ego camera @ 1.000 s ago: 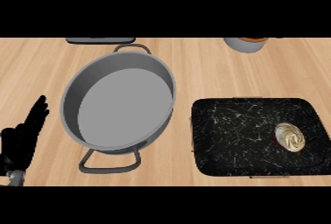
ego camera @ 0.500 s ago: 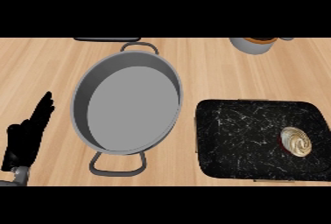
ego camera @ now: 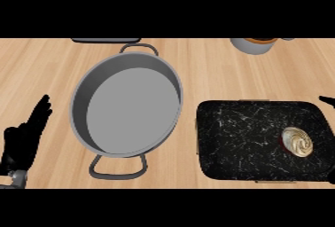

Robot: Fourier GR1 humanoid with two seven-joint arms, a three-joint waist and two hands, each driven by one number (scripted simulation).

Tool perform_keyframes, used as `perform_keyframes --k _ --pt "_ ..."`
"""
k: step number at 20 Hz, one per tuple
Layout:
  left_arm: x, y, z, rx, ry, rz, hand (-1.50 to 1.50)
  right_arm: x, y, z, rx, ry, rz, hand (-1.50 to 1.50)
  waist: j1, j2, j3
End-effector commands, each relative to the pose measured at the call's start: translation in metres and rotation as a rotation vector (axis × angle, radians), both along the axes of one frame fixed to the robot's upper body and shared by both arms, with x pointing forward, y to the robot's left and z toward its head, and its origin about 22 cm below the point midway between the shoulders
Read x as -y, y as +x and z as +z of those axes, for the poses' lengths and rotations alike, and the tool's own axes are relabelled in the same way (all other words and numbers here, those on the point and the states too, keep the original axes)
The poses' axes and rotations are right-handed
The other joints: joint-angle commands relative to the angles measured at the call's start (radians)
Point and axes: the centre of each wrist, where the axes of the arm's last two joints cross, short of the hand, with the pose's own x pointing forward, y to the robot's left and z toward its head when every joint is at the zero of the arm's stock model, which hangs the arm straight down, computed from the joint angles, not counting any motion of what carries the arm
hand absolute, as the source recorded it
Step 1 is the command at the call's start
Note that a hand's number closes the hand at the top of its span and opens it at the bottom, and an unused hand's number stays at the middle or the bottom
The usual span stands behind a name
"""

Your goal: Pick the cupcake from the tray and place it in the pot

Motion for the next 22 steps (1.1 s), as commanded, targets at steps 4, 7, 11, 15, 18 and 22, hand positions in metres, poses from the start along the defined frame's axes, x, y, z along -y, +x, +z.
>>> perform_keyframes --k 4,7,11,15,18,22 --pt "0.0 -0.016 -0.006 -0.004 0.008 0.003 0.0 -0.035 0.018 -0.02 -0.084 -0.08 0.0 -1.5 -0.007 -0.003 0.001" --pt "-0.014 0.005 0.001 -0.001 -0.009 0.018 0.0 -0.026 0.032 -0.031 -0.097 -0.093 0.007 -1.5 -0.013 -0.002 0.001" --pt "0.009 -0.004 0.004 -0.005 -0.01 -0.002 0.0 -0.024 0.039 -0.044 -0.145 -0.109 0.023 -1.5 -0.01 -0.002 0.001" --pt "0.014 -0.01 -0.008 0.002 0.013 0.0 0.0 -0.037 0.043 -0.046 -0.163 -0.107 0.007 -1.5 -0.012 -0.003 0.001" --pt "0.012 -0.01 -0.004 0.0 -0.008 0.022 0.0 -0.022 0.041 -0.05 -0.176 -0.117 -0.006 -1.5 -0.013 -0.003 0.001" --pt "0.005 -0.002 0.001 0.008 0.017 0.016 0.0 -0.03 0.052 -0.059 -0.165 -0.111 -0.011 -1.5 -0.014 -0.003 0.001"
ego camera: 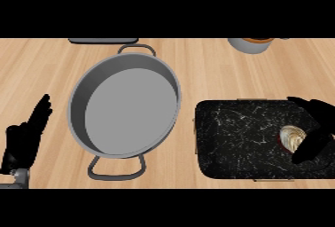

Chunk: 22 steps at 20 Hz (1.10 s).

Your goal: Pick the cupcake from the tray and place it in the pot

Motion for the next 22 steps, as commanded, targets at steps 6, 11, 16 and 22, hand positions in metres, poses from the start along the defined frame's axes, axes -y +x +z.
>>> perform_keyframes --k 6,11,16,22 --pt "0.016 0.004 0.017 0.011 -0.002 0.008 0.0 0.005 0.003 -0.035 -0.023 -0.011 -0.009 -1.5 -0.002 0.0 0.0" --pt "-0.005 -0.008 0.011 -0.007 0.013 0.01 0.0 -0.006 -0.004 -0.047 -0.053 0.0 0.011 -1.5 -0.002 -0.001 0.0" --pt "0.003 -0.015 -0.008 -0.001 -0.019 -0.005 0.0 -0.003 0.006 -0.035 -0.003 -0.021 0.108 1.5 -0.001 -0.001 0.0" --pt "-0.007 -0.018 -0.012 0.004 -0.004 0.0 0.0 -0.001 -0.003 -0.052 0.012 -0.012 0.083 1.5 -0.003 -0.001 0.0"
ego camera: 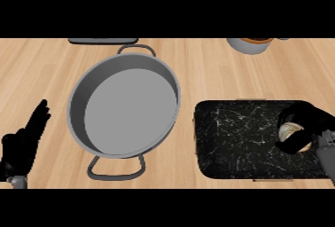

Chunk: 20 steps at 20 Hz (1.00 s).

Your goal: Pick the cupcake from the tray and place it in the pot

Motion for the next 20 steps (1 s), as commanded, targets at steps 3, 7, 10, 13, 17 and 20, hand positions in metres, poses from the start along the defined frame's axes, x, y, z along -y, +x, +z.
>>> perform_keyframes --k 3,7,10,13,17,20 --pt "0.012 0.009 0.006 -0.017 -0.002 -0.022 0.0 -0.131 -0.012 0.003 0.066 0.092 0.319 1.5 0.016 -0.004 0.003" --pt "0.026 0.018 0.009 0.013 0.002 -0.119 0.0 -0.254 -0.041 0.024 0.16 0.158 0.715 1.5 0.147 0.003 -0.003" --pt "0.032 0.026 0.011 0.018 0.005 -0.124 0.0 -0.302 -0.07 0.026 0.199 0.104 0.816 1.5 0.133 0.003 -0.001" --pt "0.027 0.022 0.008 0.008 0.009 -0.116 0.0 -0.327 -0.091 0.03 0.31 0.027 0.818 1.5 0.12 -0.002 0.001" --pt "0.028 0.026 0.002 -0.015 0.001 -0.096 0.0 -0.346 -0.118 0.05 0.529 -0.008 0.806 1.5 0.099 -0.009 0.0" --pt "0.036 0.021 -0.006 -0.022 -0.005 -0.083 0.0 -0.354 -0.124 0.072 0.701 -0.013 0.733 1.5 0.092 -0.015 0.0"
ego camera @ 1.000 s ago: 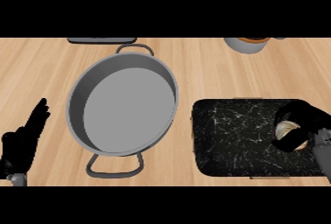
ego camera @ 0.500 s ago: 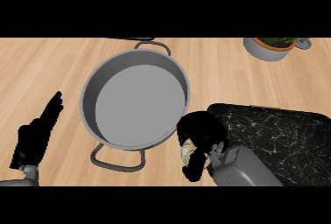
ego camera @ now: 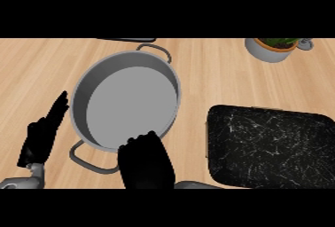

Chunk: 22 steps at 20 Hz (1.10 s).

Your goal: Pick the cupcake from the tray and place it in the pot

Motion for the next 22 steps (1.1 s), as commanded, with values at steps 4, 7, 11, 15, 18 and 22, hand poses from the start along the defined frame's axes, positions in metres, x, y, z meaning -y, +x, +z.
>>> perform_keyframes --k 4,7,11,15,18,22 --pt "-0.008 0.003 0.003 -0.02 0.002 0.028 0.0 -0.022 -0.029 0.046 0.355 0.196 -0.096 1.5 -0.027 -0.011 0.001" --pt "-0.008 0.003 -0.002 -0.009 0.015 0.022 0.0 -0.025 -0.025 0.059 0.335 0.307 -0.129 1.5 -0.021 0.0 0.0" --pt "-0.009 0.004 0.006 -0.009 0.007 0.029 0.0 -0.031 -0.02 0.072 0.34 0.392 -0.181 1.5 -0.014 -0.002 0.001" --pt "-0.006 0.012 0.009 0.01 0.005 0.019 0.0 -0.043 -0.002 0.08 0.38 0.473 -0.187 1.5 -0.027 0.01 0.0" --pt "-0.017 0.005 0.007 0.0 0.006 0.029 0.0 -0.049 0.015 0.105 0.386 0.506 -0.21 1.5 -0.032 0.011 0.001" --pt "-0.009 0.002 0.006 0.008 0.005 0.03 0.0 -0.06 0.041 0.102 0.391 0.514 -0.229 1.5 -0.023 0.016 0.001"
